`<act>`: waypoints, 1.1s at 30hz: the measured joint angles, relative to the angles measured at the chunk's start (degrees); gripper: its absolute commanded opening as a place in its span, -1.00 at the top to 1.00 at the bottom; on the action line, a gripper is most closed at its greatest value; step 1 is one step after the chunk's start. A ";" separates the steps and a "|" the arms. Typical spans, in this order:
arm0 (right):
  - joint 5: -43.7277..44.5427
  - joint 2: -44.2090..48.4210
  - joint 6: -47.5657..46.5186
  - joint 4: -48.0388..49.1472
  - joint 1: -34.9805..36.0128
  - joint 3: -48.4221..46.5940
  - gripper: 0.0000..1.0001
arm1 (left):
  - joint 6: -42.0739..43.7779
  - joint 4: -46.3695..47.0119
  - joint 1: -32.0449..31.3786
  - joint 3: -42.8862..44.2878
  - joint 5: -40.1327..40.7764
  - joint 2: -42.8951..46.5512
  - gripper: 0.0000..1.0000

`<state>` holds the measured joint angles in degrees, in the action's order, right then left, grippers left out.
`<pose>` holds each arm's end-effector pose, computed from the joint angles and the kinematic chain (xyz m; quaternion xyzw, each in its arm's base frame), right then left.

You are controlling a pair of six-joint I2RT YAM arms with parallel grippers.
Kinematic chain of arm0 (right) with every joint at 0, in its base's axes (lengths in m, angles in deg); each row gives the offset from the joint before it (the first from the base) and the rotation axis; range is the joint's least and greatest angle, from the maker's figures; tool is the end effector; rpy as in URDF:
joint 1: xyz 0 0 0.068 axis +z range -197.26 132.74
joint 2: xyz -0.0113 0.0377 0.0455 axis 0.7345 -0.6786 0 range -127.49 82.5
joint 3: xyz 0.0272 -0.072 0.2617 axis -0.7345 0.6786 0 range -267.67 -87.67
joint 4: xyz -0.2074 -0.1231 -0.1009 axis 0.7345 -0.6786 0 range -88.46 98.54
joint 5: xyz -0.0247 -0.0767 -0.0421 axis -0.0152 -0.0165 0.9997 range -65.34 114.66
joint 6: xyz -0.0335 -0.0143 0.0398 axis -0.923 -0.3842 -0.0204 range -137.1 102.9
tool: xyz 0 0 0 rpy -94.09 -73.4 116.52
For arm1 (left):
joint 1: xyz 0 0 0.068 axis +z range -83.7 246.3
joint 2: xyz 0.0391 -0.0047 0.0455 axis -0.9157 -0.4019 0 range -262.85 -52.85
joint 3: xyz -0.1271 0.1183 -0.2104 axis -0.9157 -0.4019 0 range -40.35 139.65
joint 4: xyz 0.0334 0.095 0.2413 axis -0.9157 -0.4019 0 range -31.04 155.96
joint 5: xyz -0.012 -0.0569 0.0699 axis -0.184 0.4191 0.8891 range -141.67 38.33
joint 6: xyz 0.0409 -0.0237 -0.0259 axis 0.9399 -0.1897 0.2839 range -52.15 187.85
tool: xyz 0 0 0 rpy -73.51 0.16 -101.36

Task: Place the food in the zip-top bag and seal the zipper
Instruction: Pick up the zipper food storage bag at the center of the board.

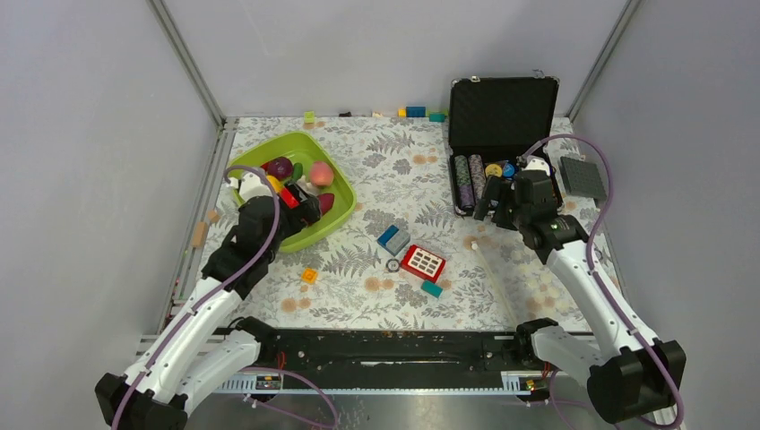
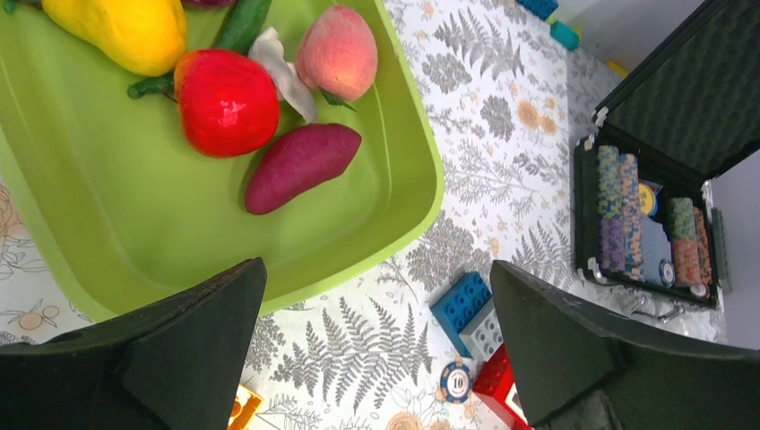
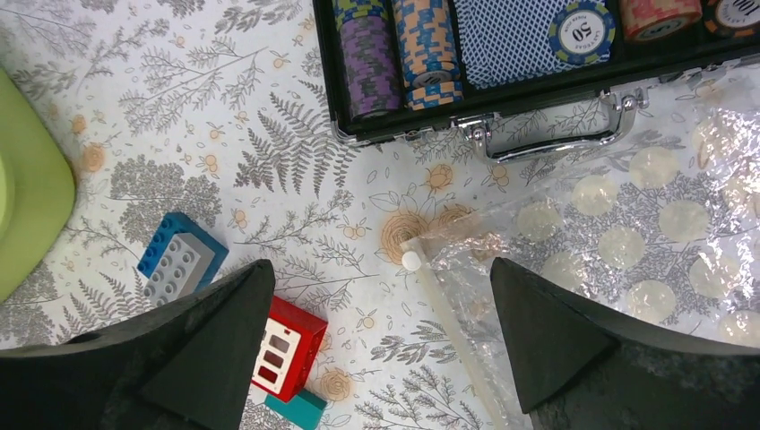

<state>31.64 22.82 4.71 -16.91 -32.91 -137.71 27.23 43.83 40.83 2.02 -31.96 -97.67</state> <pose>0.2218 0.0523 0.2965 0.0856 0.8820 0.0915 0.4542 0.1658 -0.0657 0.3043 -0.2009 0.8096 -0.1696 0.5248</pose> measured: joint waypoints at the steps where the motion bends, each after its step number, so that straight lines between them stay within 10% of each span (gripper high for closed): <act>1: 0.04 0.48 0.00 0.00 0.00 0.00 -0.96 | 0.07 -0.02 0.00 -0.11 -0.33 -0.11 -0.97; 33: 19.17 -31.19 8.72 -31.45 15.65 -5.31 -0.68 | 7.72 8.20 0.00 -3.74 -14.80 -7.61 -0.97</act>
<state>50.81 -8.37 13.43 -48.37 -17.26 -143.03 34.94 52.03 40.83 -1.72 -46.76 -105.27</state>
